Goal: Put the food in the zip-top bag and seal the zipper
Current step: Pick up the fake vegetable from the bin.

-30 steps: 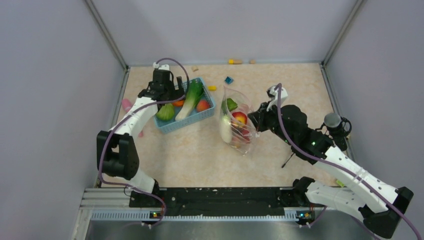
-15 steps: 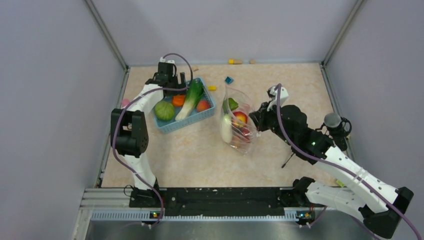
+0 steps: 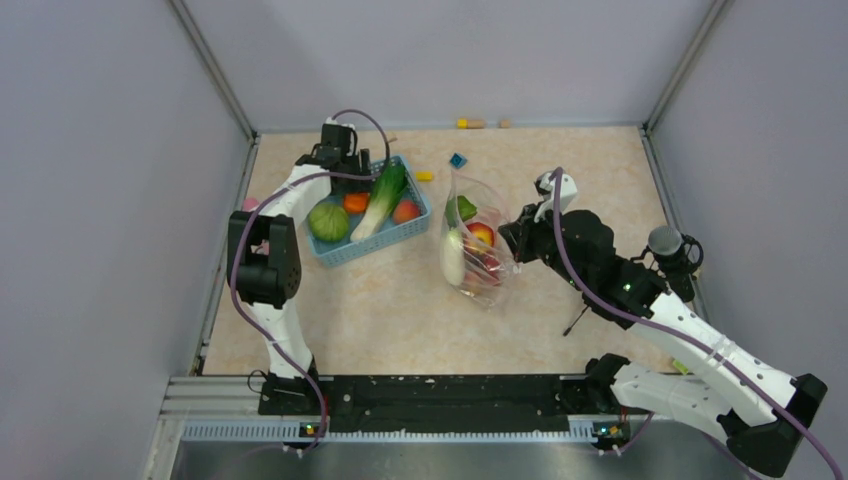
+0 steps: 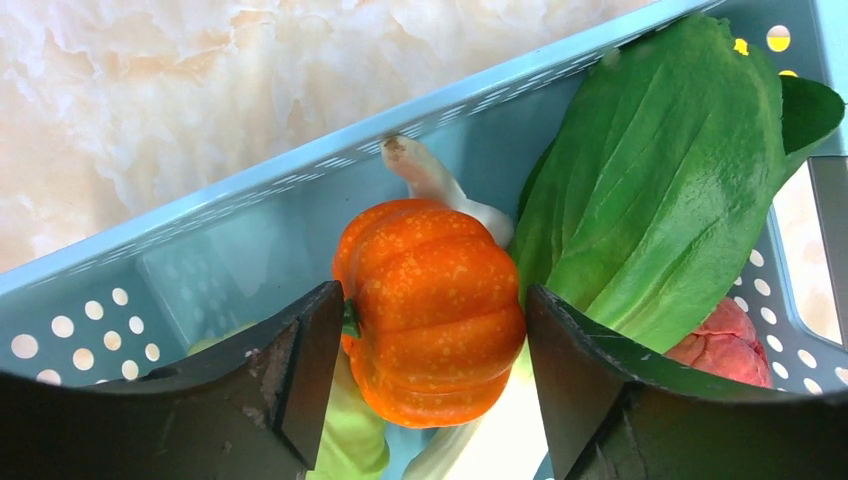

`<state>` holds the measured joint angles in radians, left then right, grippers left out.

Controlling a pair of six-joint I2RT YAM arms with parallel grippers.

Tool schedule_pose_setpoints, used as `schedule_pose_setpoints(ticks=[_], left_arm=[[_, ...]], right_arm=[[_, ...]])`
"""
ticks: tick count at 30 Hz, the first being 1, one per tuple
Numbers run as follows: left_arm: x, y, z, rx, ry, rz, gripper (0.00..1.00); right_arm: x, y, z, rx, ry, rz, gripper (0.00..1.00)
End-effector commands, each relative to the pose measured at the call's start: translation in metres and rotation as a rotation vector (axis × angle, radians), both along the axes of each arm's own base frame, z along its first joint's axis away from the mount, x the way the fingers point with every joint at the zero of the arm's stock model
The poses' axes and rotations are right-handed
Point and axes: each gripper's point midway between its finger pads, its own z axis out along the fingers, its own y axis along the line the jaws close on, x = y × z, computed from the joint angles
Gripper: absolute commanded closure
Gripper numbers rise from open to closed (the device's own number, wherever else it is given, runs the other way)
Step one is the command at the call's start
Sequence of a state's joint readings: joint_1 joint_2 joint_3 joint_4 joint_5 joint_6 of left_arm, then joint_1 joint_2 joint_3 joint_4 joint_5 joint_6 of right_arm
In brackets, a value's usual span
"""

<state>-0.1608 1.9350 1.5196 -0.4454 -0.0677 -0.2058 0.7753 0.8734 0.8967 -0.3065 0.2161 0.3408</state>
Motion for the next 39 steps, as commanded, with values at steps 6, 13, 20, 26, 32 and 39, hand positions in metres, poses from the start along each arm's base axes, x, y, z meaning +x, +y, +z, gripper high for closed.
schedule_pose_setpoints(ticks=[6,13,20,26,32,39], left_arm=[[-0.002,0.002,0.009,0.038,0.015,0.000,0.45],[-0.006,-0.002,0.020,0.017,0.013,0.005,0.78],[-0.013,0.000,0.041,0.013,-0.020,0.026,0.91],[-0.021,-0.003,0.073,-0.034,-0.080,0.040,0.99],[-0.034,-0.016,0.112,-0.126,-0.164,0.014,1.00],[-0.069,-0.062,0.188,-0.377,-0.328,-0.167,1.00]], right_arm=[[0.002,-0.004,0.015,0.025,-0.034,-0.013,1.00],[0.002,-0.003,0.016,0.028,-0.035,-0.010,1.00],[0.001,-0.004,0.017,0.034,-0.038,-0.009,1.00],[-0.001,-0.002,0.017,0.037,-0.035,0.004,1.00],[-0.001,-0.002,0.018,0.041,-0.036,0.006,1.00],[-0.002,-0.001,0.018,0.045,-0.036,0.009,1.00]])
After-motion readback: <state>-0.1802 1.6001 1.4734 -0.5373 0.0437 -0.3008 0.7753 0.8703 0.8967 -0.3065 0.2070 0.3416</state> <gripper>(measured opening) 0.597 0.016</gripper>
